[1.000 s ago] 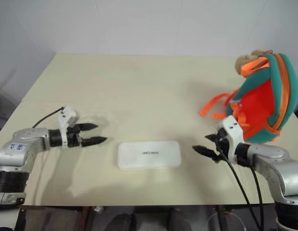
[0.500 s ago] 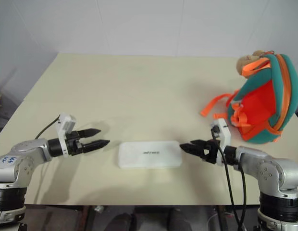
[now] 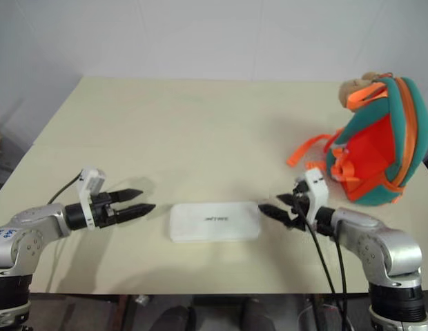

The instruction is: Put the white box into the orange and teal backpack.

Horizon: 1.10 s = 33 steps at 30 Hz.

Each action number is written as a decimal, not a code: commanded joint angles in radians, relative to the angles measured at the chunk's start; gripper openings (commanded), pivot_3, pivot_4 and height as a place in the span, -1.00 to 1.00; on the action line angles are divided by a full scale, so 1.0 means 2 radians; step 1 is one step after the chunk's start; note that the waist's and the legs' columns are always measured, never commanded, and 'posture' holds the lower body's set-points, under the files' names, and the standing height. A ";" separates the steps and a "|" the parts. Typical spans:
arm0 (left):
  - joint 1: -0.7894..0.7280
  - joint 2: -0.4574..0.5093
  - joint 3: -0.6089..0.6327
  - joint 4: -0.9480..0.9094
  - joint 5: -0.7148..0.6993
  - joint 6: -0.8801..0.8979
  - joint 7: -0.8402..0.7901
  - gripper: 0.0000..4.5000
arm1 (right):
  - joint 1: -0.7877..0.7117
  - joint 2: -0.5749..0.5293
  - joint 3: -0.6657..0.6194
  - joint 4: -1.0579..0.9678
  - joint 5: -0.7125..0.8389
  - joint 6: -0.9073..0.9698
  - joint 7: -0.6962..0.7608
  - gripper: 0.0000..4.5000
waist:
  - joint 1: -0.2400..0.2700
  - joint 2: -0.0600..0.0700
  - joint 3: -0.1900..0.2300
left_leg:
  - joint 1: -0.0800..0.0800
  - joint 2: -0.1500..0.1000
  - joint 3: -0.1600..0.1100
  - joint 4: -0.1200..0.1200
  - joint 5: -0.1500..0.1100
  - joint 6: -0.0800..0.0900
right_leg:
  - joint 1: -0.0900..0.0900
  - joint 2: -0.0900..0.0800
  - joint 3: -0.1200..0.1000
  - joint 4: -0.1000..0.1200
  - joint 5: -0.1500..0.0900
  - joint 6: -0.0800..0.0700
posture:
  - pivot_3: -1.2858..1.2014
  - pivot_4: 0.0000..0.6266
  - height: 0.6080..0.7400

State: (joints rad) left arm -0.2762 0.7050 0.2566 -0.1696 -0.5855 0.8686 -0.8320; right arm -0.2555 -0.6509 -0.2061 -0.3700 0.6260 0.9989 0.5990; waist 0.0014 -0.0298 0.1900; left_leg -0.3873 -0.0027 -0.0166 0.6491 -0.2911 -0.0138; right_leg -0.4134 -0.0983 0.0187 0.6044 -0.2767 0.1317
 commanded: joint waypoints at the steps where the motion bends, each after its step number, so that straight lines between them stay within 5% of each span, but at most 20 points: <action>1: -0.004 0.004 0.005 -0.012 -0.010 -0.011 -0.002 0.98 | 0.026 -0.022 0.017 -0.025 -0.044 -0.060 0.002 1.00 | 0.000 0.000 0.000 | 0.000 0.000 0.000 0.000 0.000 0.000 | 0.000 0.000 0.000 0.000 0.000 0.000 | 0.03 -0.52 1.00; 15: -0.019 -0.008 -0.016 0.020 -0.049 0.055 -0.008 0.98 | 0.034 -0.011 0.106 0.021 -0.174 -0.190 -0.019 1.00 | -0.002 0.000 0.000 | 0.001 -0.001 0.001 0.000 0.000 -0.001 | 0.000 0.001 0.001 0.001 0.000 0.000 | 0.03 -0.52 1.00; 33: -0.010 -0.001 -0.057 0.025 -0.081 0.144 -0.020 0.98 | 0.024 0.007 0.137 0.035 -0.202 -0.215 -0.009 1.00 | -0.002 0.000 0.000 | 0.001 0.000 0.000 0.000 0.000 -0.001 | 0.000 0.001 0.001 0.001 0.000 0.000 | 0.03 -0.52 1.00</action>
State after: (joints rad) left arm -0.2919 0.7133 0.1585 -0.1270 -0.7303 1.1525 -0.8651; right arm -0.1960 -0.6423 0.0688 -0.2962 0.2290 0.5875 0.5684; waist -0.0027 -0.0294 0.1898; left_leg -0.3853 -0.0033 -0.0161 0.6492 -0.2904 -0.0152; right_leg -0.4132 -0.0971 0.0198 0.6065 -0.2769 0.1311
